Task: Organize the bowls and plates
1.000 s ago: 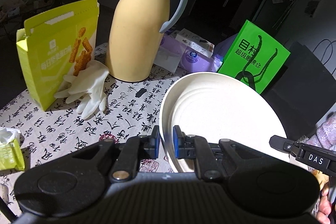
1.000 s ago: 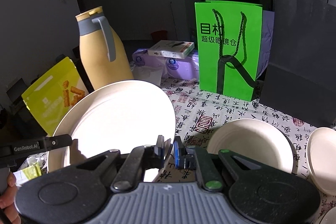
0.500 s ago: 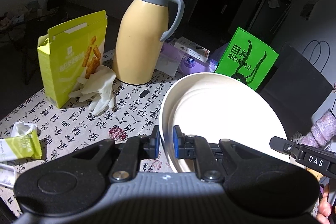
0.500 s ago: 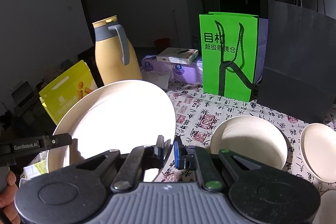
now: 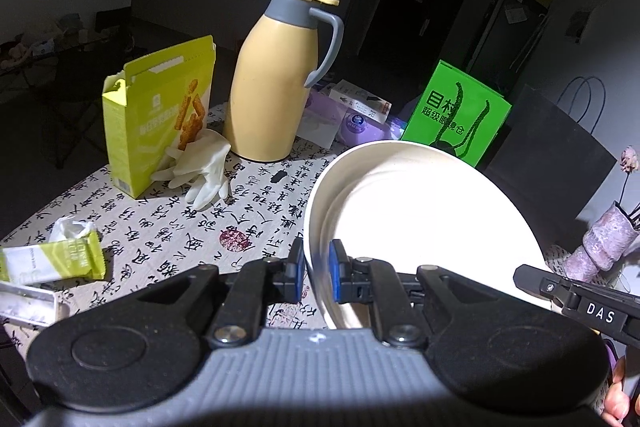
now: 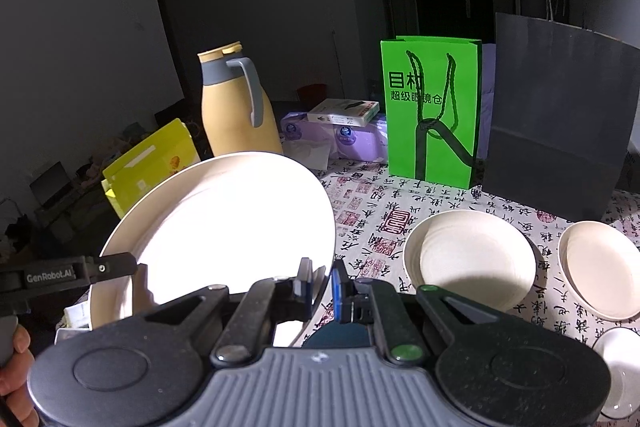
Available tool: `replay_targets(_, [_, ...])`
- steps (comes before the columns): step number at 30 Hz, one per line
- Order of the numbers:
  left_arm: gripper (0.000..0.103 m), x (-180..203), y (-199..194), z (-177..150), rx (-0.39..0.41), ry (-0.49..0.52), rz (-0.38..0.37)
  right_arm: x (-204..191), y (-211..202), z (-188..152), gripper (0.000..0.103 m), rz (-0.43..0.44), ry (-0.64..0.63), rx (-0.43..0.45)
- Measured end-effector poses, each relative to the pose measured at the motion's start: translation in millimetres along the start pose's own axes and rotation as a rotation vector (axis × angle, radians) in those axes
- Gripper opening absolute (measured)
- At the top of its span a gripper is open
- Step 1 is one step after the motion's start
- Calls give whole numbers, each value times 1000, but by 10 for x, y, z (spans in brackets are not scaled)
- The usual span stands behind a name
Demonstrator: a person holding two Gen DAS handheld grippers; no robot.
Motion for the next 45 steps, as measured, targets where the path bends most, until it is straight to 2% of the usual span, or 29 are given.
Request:
replay_targets(26, [12, 124, -774, -519, 43, 48, -36, -87, -864, -518, 9, -17, 27, 65])
replay_targets(45, [12, 364, -1031, -814, 53, 80, -97, 4, -1378, -825, 9, -66, 52, 110])
Point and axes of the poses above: each gripper's, at about its wrist camera, not at the fingertips, and y roughly the way its jaws point, x to its right, z to its top, the point moved 10 cm from there along y, roughly the way its jaws point, and after that the axes turned 11 degrees about z, right-handed, at the moved point
